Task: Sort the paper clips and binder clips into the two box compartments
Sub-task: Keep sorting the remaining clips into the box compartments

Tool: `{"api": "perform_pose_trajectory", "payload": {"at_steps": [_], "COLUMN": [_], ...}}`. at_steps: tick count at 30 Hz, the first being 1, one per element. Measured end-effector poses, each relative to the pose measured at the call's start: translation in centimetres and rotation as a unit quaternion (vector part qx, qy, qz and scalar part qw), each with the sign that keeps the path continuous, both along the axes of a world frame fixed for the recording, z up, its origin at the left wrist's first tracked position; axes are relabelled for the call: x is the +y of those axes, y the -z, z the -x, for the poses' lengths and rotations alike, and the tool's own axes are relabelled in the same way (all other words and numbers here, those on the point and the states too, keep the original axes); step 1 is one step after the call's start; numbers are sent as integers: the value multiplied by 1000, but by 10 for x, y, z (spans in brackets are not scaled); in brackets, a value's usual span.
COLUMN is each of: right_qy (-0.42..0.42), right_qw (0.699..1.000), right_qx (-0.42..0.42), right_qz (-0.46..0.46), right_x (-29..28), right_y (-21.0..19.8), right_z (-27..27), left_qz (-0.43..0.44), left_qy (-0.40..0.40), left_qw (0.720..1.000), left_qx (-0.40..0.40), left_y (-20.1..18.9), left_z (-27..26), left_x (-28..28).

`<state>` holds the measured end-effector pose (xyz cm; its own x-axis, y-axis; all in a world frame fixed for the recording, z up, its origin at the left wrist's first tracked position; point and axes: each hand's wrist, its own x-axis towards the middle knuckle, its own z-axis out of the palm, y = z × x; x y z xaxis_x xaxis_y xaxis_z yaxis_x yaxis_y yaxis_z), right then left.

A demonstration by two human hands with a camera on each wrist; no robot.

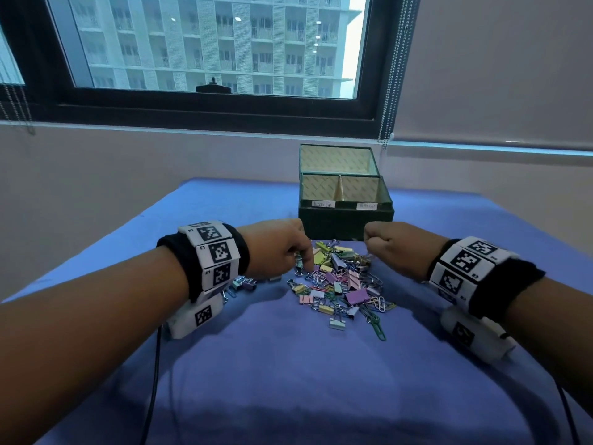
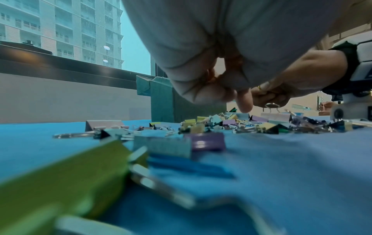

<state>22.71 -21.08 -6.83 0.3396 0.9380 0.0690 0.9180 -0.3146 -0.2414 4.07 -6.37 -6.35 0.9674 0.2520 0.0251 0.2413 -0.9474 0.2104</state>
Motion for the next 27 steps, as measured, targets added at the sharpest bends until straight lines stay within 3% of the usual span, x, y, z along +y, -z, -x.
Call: {"api": "perform_pose_trajectory", "payload": {"at_steps": [6, 10, 20, 27], "right_qy": [-7, 5, -22, -4], "right_qw": [999, 996, 994, 1000], "right_qx": [1, -48, -80, 21], "right_qz": [40, 74, 70, -12], "right_x": [-1, -4, -5, 8], "right_y": [0, 0, 2, -28], "right_z": [4, 6, 5, -3], "left_qz": [36, 26, -16, 1], "left_qy": [-11, 5, -3, -2], "left_qw": [999, 997, 999, 998], "left_qx": [36, 72, 28, -57], "left_y": [-1, 1, 6, 5], "left_z": [-3, -1, -2, -3], "left_x": [-3, -4, 2, 8]}}
